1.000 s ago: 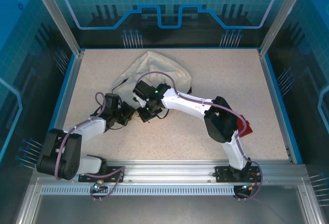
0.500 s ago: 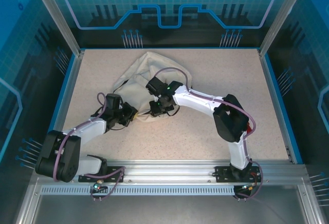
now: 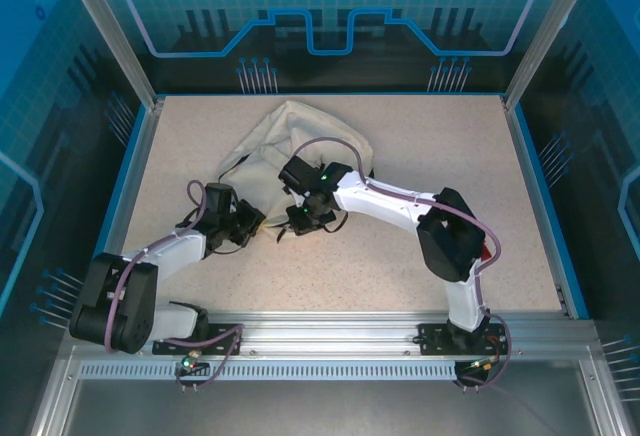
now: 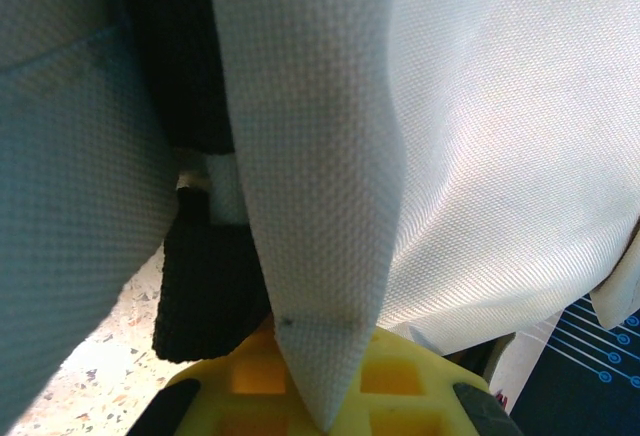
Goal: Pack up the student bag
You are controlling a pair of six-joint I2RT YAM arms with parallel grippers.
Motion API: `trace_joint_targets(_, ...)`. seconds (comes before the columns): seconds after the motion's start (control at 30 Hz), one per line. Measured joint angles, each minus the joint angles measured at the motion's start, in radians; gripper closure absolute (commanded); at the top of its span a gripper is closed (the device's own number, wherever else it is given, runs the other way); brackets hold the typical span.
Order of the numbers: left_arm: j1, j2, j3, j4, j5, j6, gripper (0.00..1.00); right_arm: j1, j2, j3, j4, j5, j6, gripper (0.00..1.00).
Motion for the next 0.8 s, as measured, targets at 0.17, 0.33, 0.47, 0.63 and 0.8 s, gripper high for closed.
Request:
trace_joint_targets(0.17,0.0,0.0,0.0,0.013,0.015,0.0,1.0,0.002,-0.008,0.0,-0.004,0.025,0.011,0.58)
trace_joint_targets(0.33,-0.007,0.0,0.0,0.018,0.034,0.023,1.0,0.0,-0.029,-0.051,0.04,0.041,0.102,0.57)
trace_joint_targets(0.47,-0.058,0.0,0.018,-0.023,0.033,0.071,1.0,-0.056,-0.107,-0.189,0.103,0.048,0.192,0.47)
trace_joint_targets(0.63,-0.155,0.002,0.055,-0.083,0.024,0.13,0.98,-0.174,-0.199,-0.292,0.158,0.013,0.258,0.38)
trace_joint_targets(0.8,-0.202,0.025,0.087,-0.14,0.003,0.174,0.81,-0.172,-0.177,-0.27,0.183,-0.052,0.27,0.4)
